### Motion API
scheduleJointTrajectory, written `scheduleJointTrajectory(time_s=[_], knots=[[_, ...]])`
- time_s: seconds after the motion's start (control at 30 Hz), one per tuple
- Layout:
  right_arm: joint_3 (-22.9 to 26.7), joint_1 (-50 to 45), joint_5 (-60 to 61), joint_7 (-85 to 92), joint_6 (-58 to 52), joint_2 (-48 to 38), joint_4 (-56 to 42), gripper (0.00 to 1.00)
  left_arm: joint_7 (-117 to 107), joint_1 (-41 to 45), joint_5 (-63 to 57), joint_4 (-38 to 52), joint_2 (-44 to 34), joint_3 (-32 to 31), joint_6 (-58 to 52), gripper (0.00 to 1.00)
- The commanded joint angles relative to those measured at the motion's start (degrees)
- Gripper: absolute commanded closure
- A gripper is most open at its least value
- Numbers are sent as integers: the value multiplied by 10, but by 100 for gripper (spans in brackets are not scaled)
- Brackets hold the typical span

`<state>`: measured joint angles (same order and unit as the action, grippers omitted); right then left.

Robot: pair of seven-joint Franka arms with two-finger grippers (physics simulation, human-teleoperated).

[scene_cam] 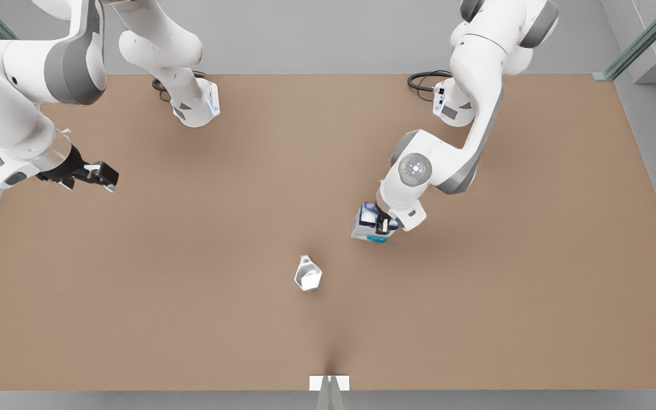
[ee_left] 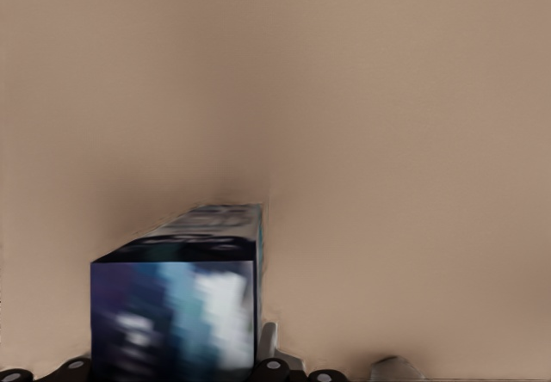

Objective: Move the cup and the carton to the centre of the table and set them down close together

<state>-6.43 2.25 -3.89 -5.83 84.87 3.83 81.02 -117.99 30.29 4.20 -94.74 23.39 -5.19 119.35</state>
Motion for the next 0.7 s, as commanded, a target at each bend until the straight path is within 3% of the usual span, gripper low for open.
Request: scheduleJointTrajectory(time_s=[0.0, 0.2, 0.47, 0.5, 0.53, 0.57, 0.67], knots=[[0, 10, 0, 1, -1, 3, -4, 0, -25, -1, -53, 10, 10, -10, 0, 38], [-4, 34, 5, 15, -7, 11, -13, 0, -166, -1, -184, 115, 111, -114, -3, 38], [-4, 31, 7, 25, 3, 22, -14, 0, -163, -1, -208, 136, 140, -133, 0, 38], [-4, 29, 8, 24, 2, 22, -13, 0, -163, -1, -207, 136, 143, -133, 0, 35], [-4, 28, 12, 26, 3, 23, -14, 0, -162, -1, -207, 136, 144, -133, 0, 21], [-4, 25, 12, 26, 3, 23, -13, 0, -161, -1, -208, 136, 144, -133, 0, 0], [-4, 26, 13, 25, 11, 28, -13, 0, -160, -1, -208, 136, 144, -133, 0, 0]])
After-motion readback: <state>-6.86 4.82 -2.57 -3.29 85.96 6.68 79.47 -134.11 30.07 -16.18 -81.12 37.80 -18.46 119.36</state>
